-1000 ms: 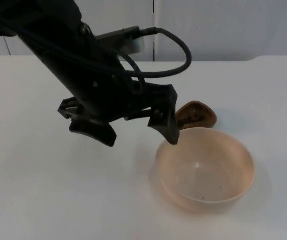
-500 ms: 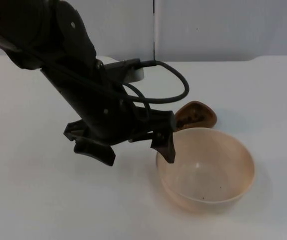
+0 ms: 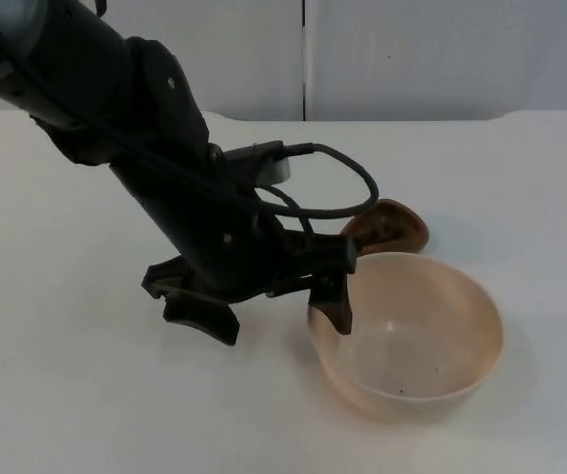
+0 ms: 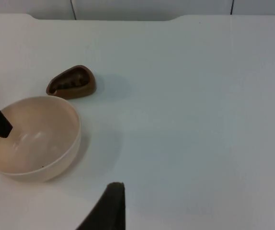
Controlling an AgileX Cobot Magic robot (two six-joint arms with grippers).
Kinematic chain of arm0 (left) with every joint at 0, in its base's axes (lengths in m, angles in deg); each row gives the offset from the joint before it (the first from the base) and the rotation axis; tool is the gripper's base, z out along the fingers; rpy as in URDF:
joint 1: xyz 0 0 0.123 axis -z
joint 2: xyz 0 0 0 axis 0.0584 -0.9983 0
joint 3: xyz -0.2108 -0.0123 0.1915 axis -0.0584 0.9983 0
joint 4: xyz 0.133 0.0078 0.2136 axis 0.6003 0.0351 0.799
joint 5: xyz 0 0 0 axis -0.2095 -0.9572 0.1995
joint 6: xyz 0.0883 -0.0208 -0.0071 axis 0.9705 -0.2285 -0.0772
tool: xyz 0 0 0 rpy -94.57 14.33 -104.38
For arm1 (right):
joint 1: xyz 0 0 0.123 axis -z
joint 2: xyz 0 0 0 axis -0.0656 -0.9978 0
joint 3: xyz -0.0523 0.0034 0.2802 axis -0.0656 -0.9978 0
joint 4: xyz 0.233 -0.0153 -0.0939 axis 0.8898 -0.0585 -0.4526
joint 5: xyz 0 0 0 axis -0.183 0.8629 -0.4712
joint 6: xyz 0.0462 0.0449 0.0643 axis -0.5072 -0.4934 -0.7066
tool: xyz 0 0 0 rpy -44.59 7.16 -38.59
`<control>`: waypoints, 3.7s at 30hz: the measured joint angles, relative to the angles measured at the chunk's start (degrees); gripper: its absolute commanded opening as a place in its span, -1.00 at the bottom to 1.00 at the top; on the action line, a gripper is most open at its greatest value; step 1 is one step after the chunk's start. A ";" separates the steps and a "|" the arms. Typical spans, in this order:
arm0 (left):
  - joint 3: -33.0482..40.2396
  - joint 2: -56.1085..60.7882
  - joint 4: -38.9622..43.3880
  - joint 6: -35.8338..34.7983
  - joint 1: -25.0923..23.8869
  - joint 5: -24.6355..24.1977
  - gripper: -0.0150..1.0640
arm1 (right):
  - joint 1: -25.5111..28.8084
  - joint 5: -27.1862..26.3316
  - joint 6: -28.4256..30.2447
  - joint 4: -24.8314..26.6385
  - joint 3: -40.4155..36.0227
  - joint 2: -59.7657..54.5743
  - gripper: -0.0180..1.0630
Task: Pick up the bowl with the left hand and pour the coffee beans from the cup into the bowl with the right hand.
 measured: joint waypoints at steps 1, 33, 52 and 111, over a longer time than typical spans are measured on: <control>0.00 -0.10 -0.25 0.00 0.00 0.44 0.81 | 0.00 0.00 0.00 0.00 0.00 0.00 0.98; 0.00 -0.10 -1.64 0.49 0.00 3.90 0.64 | 0.00 0.00 0.00 -0.99 0.00 0.00 0.98; 0.00 -0.10 -1.64 1.19 0.00 3.89 0.54 | 0.00 0.00 0.00 -0.99 0.00 0.00 0.98; 0.00 10.33 14.33 -6.33 -0.64 -4.81 -0.98 | 0.00 0.00 0.00 -1.22 0.00 0.00 0.98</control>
